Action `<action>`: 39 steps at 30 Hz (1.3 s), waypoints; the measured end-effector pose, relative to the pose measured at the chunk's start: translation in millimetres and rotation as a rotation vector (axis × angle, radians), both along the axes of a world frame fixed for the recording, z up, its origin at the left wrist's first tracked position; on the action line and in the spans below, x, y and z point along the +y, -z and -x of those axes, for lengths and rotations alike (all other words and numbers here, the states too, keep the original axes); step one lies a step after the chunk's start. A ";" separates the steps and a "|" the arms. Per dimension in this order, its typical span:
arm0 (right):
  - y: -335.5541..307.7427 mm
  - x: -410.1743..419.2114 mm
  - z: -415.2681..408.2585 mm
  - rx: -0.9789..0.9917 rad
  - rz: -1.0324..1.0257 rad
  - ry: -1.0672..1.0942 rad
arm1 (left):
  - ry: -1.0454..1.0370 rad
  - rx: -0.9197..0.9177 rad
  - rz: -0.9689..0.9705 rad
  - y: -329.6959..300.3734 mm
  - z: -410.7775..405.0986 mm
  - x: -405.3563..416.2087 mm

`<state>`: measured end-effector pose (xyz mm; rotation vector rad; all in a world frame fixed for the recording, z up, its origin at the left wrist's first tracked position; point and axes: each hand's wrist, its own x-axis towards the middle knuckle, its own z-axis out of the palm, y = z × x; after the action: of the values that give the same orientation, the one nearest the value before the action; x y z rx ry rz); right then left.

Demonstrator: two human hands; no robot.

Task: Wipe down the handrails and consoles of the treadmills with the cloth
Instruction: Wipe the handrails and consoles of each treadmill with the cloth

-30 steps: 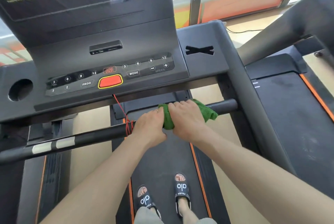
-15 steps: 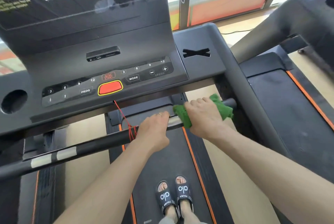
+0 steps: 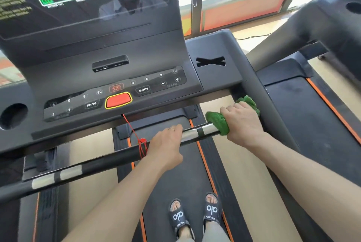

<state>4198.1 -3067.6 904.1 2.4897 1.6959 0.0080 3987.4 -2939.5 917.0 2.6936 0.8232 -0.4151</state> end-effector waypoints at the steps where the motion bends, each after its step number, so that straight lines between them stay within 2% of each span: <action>1: -5.9 5.5 4.8 0.045 0.069 0.003 | -0.010 0.012 -0.005 -1.5 -1.1 -1.2; 5: -36.9 32.9 -10.6 0.277 0.512 0.030 | -0.042 0.036 -0.026 -1.2 -7.1 -4.9; 8: -49.3 59.1 -27.1 0.622 0.836 0.165 | -0.069 0.045 -0.015 -1.4 -8.9 -5.3; 11: -49.7 69.4 -31.9 0.751 0.968 0.199 | -0.104 0.044 0.009 0.2 -9.7 -3.7; 12: -45.7 67.2 -31.4 0.728 0.921 0.171 | -0.120 0.043 0.013 1.3 -9.7 -3.5; 14: -34.5 52.5 -27.1 0.581 0.697 0.076 | -0.132 0.039 0.009 3.2 -9.7 -3.5; 17: -3.1 16.0 -10.2 0.179 0.103 -0.140 | -0.146 0.041 0.008 5.4 -11.0 -4.7; 19: 15.6 -0.1 8.3 0.036 -0.203 -0.151 | -0.143 0.049 0.000 5.0 -11.5 -4.7; 22: 32.8 -4.1 24.6 0.014 -0.314 -0.063 | -0.147 0.049 0.003 5.9 -11.0 -4.7; 23: 29.6 0.2 23.0 0.025 -0.296 -0.070 | -0.151 0.050 0.007 6.3 -11.5 -4.9; 25: 12.5 12.7 12.7 0.133 -0.095 -0.101 | -0.160 0.060 0.007 6.0 -12.2 -5.0; 27: -13.9 30.7 -1.5 0.374 0.249 -0.108 | -0.167 0.064 0.007 5.2 -12.2 -5.2; 30: -36.3 60.8 -17.3 0.587 0.708 0.000 | -0.159 0.086 0.029 3.1 -13.7 -7.0; 34: -35.7 81.3 -20.9 0.892 1.022 0.148 | -0.132 0.122 0.077 -1.1 -15.3 -3.2; 36: -33.7 84.9 -21.0 0.922 1.042 0.159 | -0.111 0.155 0.102 -4.7 -16.1 -1.8; 37: -30.9 85.5 -19.5 0.851 0.982 0.115 | -0.106 0.178 0.122 -7.4 -17.8 0.8; 39: -22.3 80.2 -0.3 0.658 0.737 -0.019 | -0.102 0.224 0.204 -12.1 -23.1 4.9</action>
<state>4198.4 -2987.3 926.4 1.9844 1.4865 -1.2958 4010.5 -2934.6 929.1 2.4356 0.9199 -0.7436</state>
